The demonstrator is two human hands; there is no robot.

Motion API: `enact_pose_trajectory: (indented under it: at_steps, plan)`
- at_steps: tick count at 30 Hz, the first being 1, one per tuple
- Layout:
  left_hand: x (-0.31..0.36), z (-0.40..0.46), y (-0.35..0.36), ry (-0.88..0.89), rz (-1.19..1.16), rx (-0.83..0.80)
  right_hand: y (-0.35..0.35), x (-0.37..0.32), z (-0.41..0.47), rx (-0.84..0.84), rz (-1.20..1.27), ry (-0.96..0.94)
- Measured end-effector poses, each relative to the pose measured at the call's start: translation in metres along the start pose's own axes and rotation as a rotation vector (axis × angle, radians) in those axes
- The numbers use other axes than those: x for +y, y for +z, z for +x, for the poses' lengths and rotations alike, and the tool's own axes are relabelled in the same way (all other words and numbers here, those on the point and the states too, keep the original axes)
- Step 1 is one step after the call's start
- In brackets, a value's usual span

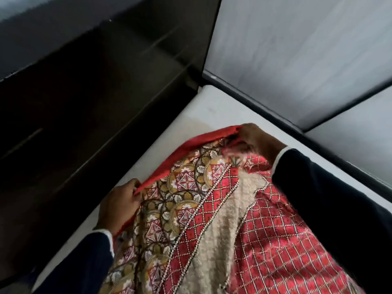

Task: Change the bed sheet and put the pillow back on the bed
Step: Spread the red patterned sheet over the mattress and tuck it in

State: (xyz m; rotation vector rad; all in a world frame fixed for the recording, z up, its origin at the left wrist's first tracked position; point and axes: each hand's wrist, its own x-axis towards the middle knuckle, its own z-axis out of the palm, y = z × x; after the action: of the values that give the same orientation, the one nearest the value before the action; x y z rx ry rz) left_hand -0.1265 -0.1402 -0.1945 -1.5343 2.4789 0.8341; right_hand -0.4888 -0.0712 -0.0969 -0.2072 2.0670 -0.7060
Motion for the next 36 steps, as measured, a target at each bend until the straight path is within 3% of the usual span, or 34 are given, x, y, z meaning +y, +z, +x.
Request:
enact_pose_trajectory:
  at_steps: [2,3,6,12,15,19,21,22,24,26,28,32,36]
  plan:
    - [-0.001,0.002,0.0,-0.015,-0.047,0.099,0.02,-0.02,0.017,0.087,0.193,-0.111]
    - [-0.002,0.005,-0.002,-0.026,-0.075,0.134,0.03,-0.029,0.027,0.153,0.168,-0.187]
    - [-0.002,0.019,-0.005,-0.027,-0.096,0.219,0.048,-0.046,0.053,0.31,-0.065,-0.344]
    - [0.001,0.042,-0.01,-0.064,-0.293,0.277,0.029,-0.068,0.07,0.553,-0.334,-0.398]
    - [0.014,0.058,-0.017,-0.031,-0.329,0.378,0.015,-0.086,0.078,0.594,-0.221,-0.496]
    - [0.029,0.099,-0.033,0.086,-0.211,0.514,0.0,-0.133,0.094,0.668,-0.06,-0.607]
    - [0.023,0.117,-0.03,0.152,-0.172,0.512,-0.002,-0.147,0.115,0.564,-0.057,-0.609]
    - [0.016,0.125,-0.023,0.165,-0.128,0.468,-0.001,-0.147,0.127,0.429,-0.08,-0.618]
    - [-0.003,0.136,-0.004,0.154,-0.052,0.238,0.006,-0.135,0.151,0.196,-0.26,-0.605]
    - [-0.022,0.13,0.018,0.036,-0.123,-0.039,0.024,-0.108,0.166,0.165,-0.653,-0.559]
    - [-0.044,0.112,0.041,-0.081,-0.18,-0.147,0.054,-0.066,0.165,0.26,-1.039,-0.586]
    - [-0.086,0.058,0.072,-0.009,0.014,0.009,0.104,0.014,0.147,0.238,-1.237,-0.654]
    - [-0.085,0.003,0.071,0.007,0.145,0.209,0.137,0.09,0.108,0.15,-1.048,-0.64]
